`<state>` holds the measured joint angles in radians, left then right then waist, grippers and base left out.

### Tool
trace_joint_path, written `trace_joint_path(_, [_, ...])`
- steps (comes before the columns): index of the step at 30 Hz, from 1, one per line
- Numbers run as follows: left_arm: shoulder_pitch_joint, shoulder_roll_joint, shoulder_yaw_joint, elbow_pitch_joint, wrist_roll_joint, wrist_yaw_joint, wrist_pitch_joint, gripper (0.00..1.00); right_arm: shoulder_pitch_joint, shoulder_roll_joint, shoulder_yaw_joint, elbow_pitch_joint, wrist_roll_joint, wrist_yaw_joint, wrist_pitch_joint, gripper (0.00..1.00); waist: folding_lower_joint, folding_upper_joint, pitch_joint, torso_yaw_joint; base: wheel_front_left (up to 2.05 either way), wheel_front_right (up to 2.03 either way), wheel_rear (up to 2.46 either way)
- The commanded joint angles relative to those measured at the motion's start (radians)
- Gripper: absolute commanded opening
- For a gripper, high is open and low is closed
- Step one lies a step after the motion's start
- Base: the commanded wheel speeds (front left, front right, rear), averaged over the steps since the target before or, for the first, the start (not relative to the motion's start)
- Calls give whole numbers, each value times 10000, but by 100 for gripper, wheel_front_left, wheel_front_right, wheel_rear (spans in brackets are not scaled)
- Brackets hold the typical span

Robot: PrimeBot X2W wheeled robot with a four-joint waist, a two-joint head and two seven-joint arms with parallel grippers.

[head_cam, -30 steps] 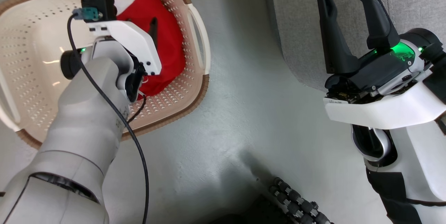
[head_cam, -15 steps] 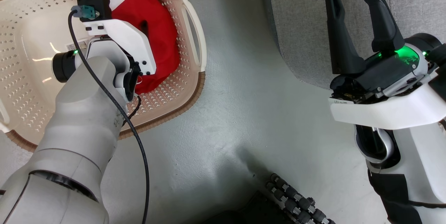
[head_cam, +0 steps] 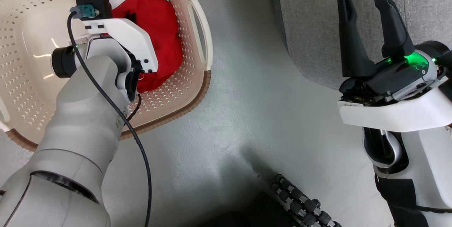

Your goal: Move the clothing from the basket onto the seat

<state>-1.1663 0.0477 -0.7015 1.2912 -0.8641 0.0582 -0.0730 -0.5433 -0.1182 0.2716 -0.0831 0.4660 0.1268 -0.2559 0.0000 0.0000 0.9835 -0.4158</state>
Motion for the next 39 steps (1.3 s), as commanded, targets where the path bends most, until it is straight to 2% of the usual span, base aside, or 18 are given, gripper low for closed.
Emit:
trace_joint_path(1, [-62, 26, 77, -82, -38, -123, -131, 0, 404, -43, 65, -233, 60, 39, -59, 100, 0, 0, -19, 2, 0, 0, 0])
trace_joint_path(10, [277, 180, 89, -38, -120, -492, -732, 0, -53, -45, 192, -17, 29, 39, -59, 100, 0, 0, -425, -113, 0, 0, 0])
trace_joint_path(17, [935, 133, -31, -25, -151, -855, -1067, 0, -100, -283, 113, 344, -185, 39, -59, 100, 0, 0, -1231, 290, 0, 0, 0])
trace_joint_path(26, [2304, 32, -459, -463, -283, -1428, -1670, 0, 377, -860, -141, 982, -564, 39, -59, 100, 0, 0, -3266, 1277, 0, 0, 0])
trace_joint_path(35, [3367, 28, -944, -1712, -660, -1628, -1871, 0, 1082, -1145, -430, 1520, -713, 39, -59, 100, 0, 0, -5076, 2018, 0, 0, 0])
trace_joint_path(39, [3812, 27, -768, -2436, -519, -1625, -1884, 0, 1485, -1254, -532, 1831, -817, 39, -59, 100, 0, 0, -5957, 2407, 0, 0, 0])
